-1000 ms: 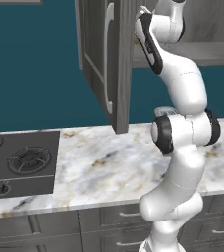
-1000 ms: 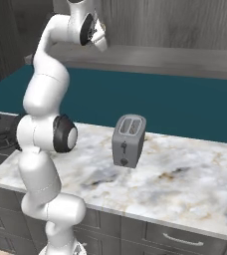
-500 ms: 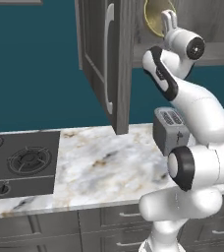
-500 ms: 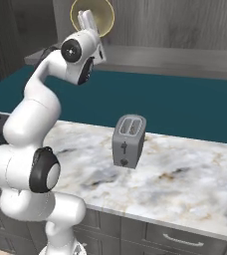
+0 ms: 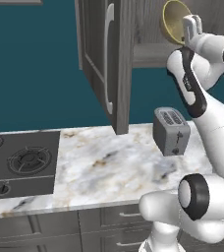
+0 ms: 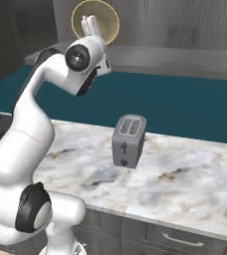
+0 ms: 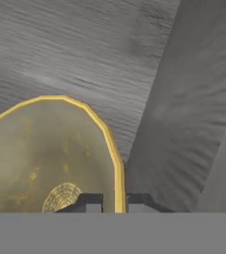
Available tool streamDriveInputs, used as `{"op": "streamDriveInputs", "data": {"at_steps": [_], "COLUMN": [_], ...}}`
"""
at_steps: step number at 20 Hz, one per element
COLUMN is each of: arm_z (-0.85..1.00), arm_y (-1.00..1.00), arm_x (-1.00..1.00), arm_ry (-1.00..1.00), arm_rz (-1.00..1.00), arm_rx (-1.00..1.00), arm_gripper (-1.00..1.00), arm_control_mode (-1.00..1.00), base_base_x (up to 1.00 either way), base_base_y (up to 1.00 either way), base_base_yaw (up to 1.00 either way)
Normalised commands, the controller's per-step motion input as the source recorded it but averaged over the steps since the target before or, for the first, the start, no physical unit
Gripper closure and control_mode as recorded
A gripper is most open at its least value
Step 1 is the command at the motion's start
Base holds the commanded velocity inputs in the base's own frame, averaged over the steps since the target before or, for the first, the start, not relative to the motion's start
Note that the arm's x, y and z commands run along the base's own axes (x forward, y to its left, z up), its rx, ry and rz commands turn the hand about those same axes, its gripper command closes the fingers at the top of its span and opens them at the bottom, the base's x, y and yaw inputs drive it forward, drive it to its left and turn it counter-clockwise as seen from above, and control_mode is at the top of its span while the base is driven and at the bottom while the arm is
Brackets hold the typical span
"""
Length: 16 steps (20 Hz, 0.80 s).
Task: Take the smaller bowl and place it next to the appetizer plate on the dining counter , and place the larger bowl next to the plate with cooked food.
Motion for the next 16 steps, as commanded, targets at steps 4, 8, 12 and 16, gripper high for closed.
{"op": "streamDriveInputs", "data": {"at_steps": [4,8,12,16], "arm_z": [-0.48,-0.55,-0.56,-0.89], "arm_y": [0.0,0.01,0.09,0.39], "arm_x": [-1.0,-1.0,-1.0,-1.0], "arm_ry": [0.3,0.27,0.29,0.42], "arm_rz": [0.14,0.14,0.15,0.18], "arm_rx": [-0.29,-0.29,-0.29,-0.35], "arm_gripper": [1.0,1.0,1.0,1.0], "arm_control_mode": [-1.0,-1.0,-1.0,-1.0], "base_base_x": [0.0,0.0,0.0,0.0], "base_base_y": [0.0,0.0,0.0,0.0], "base_base_yaw": [0.0,0.0,0.0,0.0]}}
